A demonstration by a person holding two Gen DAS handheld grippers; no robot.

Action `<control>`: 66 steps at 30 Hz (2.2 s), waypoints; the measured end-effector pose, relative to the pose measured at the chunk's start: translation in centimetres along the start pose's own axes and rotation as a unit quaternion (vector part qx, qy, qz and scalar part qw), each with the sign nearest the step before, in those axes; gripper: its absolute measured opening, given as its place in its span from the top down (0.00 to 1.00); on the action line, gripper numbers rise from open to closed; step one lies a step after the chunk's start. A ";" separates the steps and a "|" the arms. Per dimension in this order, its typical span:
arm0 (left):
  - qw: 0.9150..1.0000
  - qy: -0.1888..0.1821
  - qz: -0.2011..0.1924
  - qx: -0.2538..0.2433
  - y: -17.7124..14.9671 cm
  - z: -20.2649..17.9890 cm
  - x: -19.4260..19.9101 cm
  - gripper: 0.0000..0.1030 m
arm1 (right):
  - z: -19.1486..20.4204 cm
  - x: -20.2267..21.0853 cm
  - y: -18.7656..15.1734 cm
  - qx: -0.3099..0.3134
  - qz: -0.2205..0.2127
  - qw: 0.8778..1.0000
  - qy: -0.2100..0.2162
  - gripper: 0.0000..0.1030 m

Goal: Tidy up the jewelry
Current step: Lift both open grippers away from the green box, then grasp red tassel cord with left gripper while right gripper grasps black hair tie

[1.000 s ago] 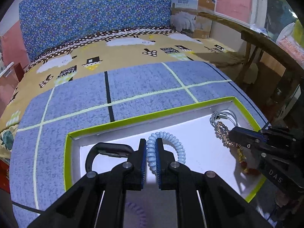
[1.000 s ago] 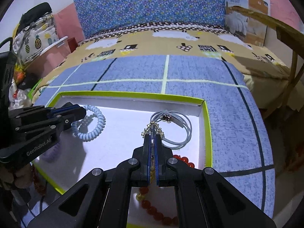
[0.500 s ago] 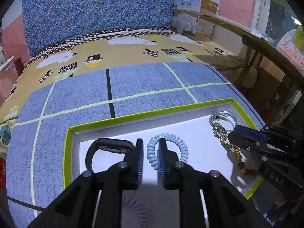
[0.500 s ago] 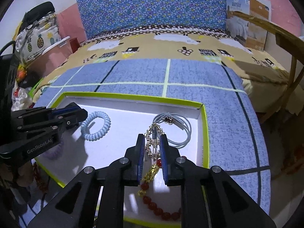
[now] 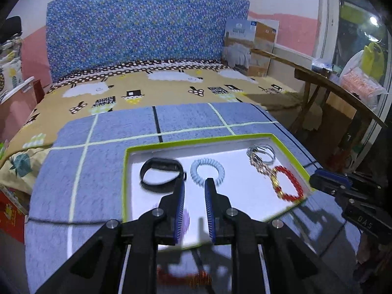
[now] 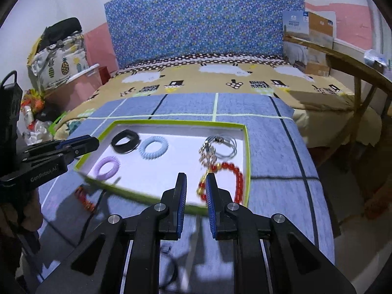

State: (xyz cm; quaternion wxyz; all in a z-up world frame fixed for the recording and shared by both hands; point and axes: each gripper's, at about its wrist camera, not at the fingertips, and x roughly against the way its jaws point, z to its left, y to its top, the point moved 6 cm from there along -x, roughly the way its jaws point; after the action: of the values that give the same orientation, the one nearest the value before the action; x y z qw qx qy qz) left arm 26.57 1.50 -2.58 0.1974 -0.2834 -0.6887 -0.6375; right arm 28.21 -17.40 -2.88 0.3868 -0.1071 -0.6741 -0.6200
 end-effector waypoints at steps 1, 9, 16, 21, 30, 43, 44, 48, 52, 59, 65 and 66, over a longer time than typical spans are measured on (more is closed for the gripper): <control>1.000 0.000 -0.004 0.001 -0.5 0.1 0.7 0.83 | 0.2 0.6 -0.3 0.000 -0.003 1.000 -0.001 0.84; 1.000 0.003 -0.014 -0.008 -4.3 0.2 5.5 0.83 | 1.7 5.3 -4.0 -0.005 -0.014 1.000 0.009 0.84; 1.000 0.003 -0.020 -0.001 -7.1 0.5 8.6 0.83 | 3.3 7.5 -6.9 -0.004 -0.010 1.000 0.016 0.84; 1.000 0.006 -0.020 -0.001 -8.6 0.6 9.9 0.83 | 4.2 8.2 -8.1 -0.005 -0.009 1.000 0.020 0.84; 1.000 0.006 -0.012 0.002 -9.7 0.9 10.3 0.83 | 4.5 8.2 -8.7 -0.002 -0.006 1.000 0.021 0.84; 1.000 0.008 -0.004 0.009 -9.9 1.2 9.4 0.71 | 5.1 7.1 -8.8 0.002 0.006 1.000 0.029 0.80; 1.000 0.008 -0.002 0.011 -9.8 1.3 9.3 0.71 | 5.2 6.9 -8.8 0.004 0.007 0.999 0.031 0.79; 1.000 0.012 0.000 0.012 -9.7 1.6 8.9 0.71 | 5.7 6.1 -8.9 0.011 0.015 0.999 0.035 0.79; 1.000 0.011 0.004 0.015 -9.6 1.7 8.4 0.71 | 5.8 5.3 -9.1 0.016 0.023 0.999 0.037 0.79; 1.000 0.008 0.012 0.020 -9.2 2.0 7.1 0.67 | 6.5 3.9 -9.2 0.035 0.036 0.998 0.038 0.79; 0.999 0.007 0.024 0.030 -8.4 2.6 5.4 0.67 | 7.0 2.7 -9.2 0.054 0.043 0.997 0.034 0.79; 0.999 0.006 0.025 0.032 -8.4 2.7 5.1 0.67 | 7.0 2.5 -9.2 0.056 0.044 0.997 0.033 0.79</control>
State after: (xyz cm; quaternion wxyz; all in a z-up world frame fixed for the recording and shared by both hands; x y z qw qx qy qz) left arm 17.54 4.65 -6.05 0.2268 -0.2905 -0.7001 -0.6116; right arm 18.02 -13.71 -7.68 0.4410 -0.0949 -0.6893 -0.5669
